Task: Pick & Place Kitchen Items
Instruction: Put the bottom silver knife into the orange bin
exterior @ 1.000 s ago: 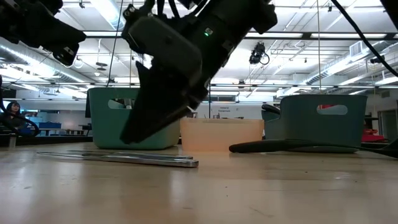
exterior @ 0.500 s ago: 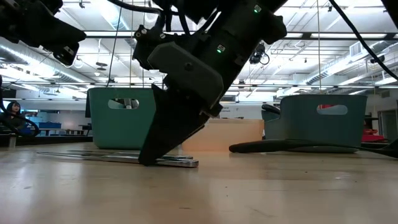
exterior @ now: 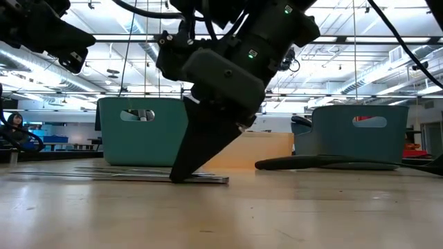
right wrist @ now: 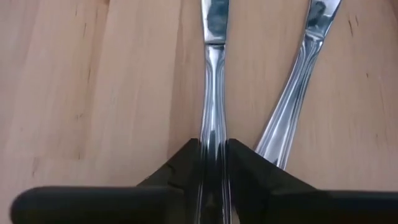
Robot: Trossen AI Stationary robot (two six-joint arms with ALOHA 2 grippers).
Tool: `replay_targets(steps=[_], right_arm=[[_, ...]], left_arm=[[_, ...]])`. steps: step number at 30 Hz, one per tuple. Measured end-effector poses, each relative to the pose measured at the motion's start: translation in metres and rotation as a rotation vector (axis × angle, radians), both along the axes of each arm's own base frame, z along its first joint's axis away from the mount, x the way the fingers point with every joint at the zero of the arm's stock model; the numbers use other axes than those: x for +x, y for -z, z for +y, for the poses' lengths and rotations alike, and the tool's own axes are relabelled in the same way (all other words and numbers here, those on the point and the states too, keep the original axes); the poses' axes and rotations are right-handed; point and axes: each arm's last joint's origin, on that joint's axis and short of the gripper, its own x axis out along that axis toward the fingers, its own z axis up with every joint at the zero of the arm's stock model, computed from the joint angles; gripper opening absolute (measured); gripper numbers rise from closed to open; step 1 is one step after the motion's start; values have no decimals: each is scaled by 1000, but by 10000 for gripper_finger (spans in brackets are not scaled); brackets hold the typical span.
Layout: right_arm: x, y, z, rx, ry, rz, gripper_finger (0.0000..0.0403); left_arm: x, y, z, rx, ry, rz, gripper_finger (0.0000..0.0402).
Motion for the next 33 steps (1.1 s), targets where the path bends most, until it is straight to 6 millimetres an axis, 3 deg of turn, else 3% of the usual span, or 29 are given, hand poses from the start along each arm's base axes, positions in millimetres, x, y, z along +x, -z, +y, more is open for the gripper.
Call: replay_targets(steps=[4, 12, 16, 24, 33], right_arm=[[-4, 2, 0, 20, -18, 48, 68], [-14, 9, 6, 36, -20, 96, 84], [-18, 13, 9, 55, 2, 83, 80], [-23, 14, 20, 44, 21, 82, 78], [-33, 14, 37, 27, 19, 101, 78]], left_arm=[[0, 0, 0, -5, 0, -4, 18], [4, 0, -2, -1, -1, 17, 17], [11, -14, -5, 18, -2, 43, 6], [44, -55, -18, 59, -3, 129, 7], [86, -54, -39, 51, 40, 208, 9]])
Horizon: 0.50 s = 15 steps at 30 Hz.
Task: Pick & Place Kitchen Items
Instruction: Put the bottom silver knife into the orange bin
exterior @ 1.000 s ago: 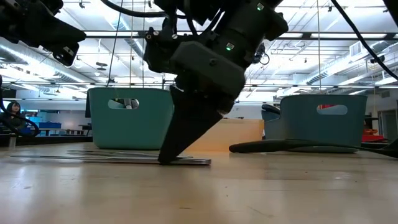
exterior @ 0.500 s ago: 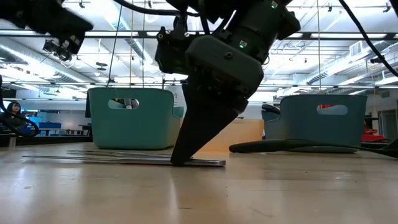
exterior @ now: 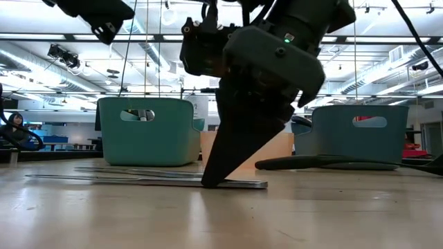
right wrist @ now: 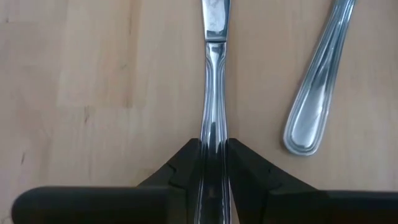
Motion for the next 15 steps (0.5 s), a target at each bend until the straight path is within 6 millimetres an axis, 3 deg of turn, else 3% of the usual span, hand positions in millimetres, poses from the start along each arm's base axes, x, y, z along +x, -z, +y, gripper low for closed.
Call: replay_targets(steps=[9, 15], right_arm=[[-8, 0, 13, -42, 24, -2, 78], [-10, 0, 17, -64, 26, -15, 78]], left_arm=[[31, 36, -34, -45, 75, 124, 8], [39, 69, -61, -42, 116, 250, 6]])
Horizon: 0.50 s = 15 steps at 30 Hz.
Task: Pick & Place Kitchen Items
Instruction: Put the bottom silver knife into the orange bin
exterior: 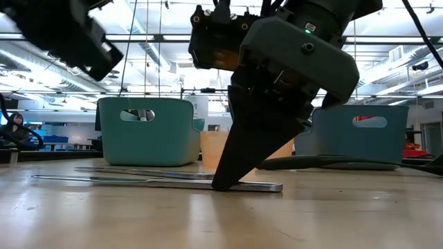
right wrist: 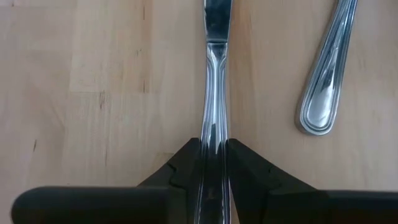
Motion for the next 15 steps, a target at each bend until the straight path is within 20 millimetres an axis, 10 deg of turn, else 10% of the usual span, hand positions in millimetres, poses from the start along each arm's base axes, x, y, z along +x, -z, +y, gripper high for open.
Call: replay_targets(steps=[15], right_arm=[[0, -1, 0, -5, 5, -14, 78]], left_arm=[[3, 50, -16, 84, 0, 211, 4]])
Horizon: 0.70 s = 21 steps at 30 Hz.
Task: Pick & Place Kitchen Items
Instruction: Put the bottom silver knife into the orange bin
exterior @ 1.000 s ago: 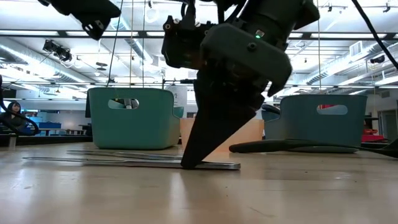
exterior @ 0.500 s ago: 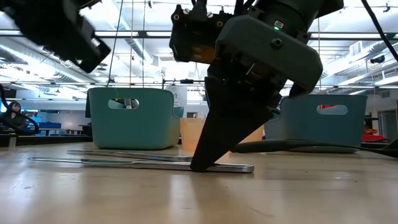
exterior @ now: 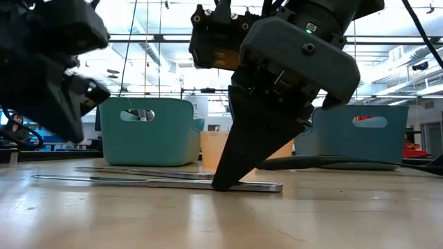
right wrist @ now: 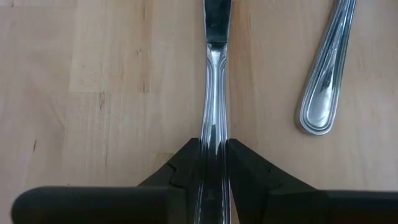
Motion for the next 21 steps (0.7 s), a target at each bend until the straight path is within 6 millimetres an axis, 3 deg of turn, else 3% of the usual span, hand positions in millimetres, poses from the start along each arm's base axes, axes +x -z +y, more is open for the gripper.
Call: replay_targets(steps=[8, 21], right_arm=[[0, 0, 0, 3, 4, -4, 78], [1, 0, 0, -1, 8, -15, 87]], left_arm=[[-9, 5, -4, 15, 4, 50, 3], [-5, 25, -8, 32, -16, 97, 3]])
